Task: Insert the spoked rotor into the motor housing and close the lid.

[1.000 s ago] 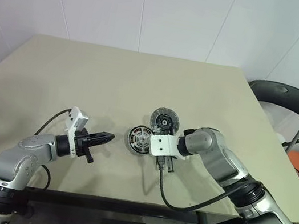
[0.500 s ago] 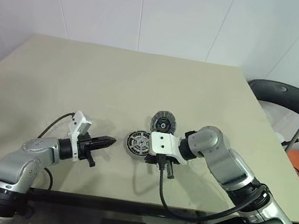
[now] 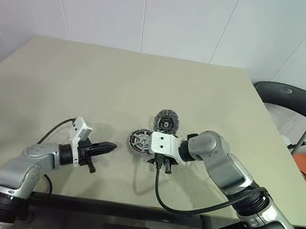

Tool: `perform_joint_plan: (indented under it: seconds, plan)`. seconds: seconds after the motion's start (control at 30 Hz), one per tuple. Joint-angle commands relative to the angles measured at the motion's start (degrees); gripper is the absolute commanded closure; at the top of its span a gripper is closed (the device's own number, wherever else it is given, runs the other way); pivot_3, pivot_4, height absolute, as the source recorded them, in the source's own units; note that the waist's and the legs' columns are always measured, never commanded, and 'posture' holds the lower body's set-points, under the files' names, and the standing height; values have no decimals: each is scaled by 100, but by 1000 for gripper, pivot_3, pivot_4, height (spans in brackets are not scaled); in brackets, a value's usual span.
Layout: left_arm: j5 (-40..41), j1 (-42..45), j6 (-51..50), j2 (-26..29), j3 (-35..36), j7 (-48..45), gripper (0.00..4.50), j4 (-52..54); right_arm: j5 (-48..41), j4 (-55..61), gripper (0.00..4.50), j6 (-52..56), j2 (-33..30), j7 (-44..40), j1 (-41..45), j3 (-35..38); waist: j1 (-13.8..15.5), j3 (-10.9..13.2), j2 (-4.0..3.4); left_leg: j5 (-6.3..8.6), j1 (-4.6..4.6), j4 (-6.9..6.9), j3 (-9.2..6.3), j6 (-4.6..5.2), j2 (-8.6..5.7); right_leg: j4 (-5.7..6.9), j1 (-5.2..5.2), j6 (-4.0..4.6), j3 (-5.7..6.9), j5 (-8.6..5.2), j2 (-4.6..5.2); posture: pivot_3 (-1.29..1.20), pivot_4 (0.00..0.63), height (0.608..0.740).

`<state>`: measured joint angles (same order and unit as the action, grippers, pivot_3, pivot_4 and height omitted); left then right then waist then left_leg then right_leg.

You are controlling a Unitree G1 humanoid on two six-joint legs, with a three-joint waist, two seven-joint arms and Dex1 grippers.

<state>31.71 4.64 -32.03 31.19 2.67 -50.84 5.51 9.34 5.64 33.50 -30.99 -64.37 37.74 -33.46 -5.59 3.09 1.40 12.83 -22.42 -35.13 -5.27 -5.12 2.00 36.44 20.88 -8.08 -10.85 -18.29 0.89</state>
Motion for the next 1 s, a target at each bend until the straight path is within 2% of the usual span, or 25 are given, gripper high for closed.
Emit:
perform_joint_plan:
  seconds: [0.03, 0.07, 0.43, 0.53, 0.67, 0.77, 1.0]
  plan:
    - [-90, -2, 167, -30, -54, -68, 4500, -10, 86, -44, 1846, -96, -34, 80, 200, 118, 1, 0, 0, 0, 0, 2, 0, 0, 0, 0, 0, 0, 0, 0, 0, 0, 0, 740]
    - [-109, -4, 185, -33, -64, -75, 4500, -39, 89, -70, 1559, -109, -32, 78, 213, 119, 1, 0, 0, 0, -1, 4, 0, 0, 0, 0, 1, -1, 0, 1, 0, 0, 0, 740]
    - [-129, 41, 137, -40, -94, -47, 4500, -17, 326, -349, 1559, -339, 12, 234, 88, -53, 2, 0, 0, 0, -8, 11, 0, 0, 0, 0, 1, -16, 0, 8, 0, 0, 0, 740]
    - [-87, 91, 69, -47, -81, 6, 4500, 76, 412, -439, 2193, -436, 14, 302, -24, -113, 5, 0, 0, 0, -7, 11, 0, 0, 0, 0, 1, -16, 0, 8, 0, 0, 0, 740]
    - [0, 157, 11, -69, -31, 39, 4500, 185, 474, -468, 3512, -506, 23, 355, -99, -121, 4, -3, 4, 0, -2, 11, 0, 0, 0, -1, 0, -16, 0, 8, 0, 0, 0, 740]
    - [-27, 170, 4, -68, -33, 33, 4500, 179, 492, -477, 4340, -462, 80, 418, -45, -56, 2, -2, 2, 0, 3, 9, 0, 0, 0, 0, -3, -16, 0, 8, -1, 0, 0, 740]
    - [-79, 133, 44, -62, -61, -4, 4500, 138, 243, -48, 4423, -252, -161, -83, 8, 10, 30, -2, 1, 0, -3, 9, 0, 0, -1, -4, -4, -16, 0, 8, 2, 0, 0, 740]
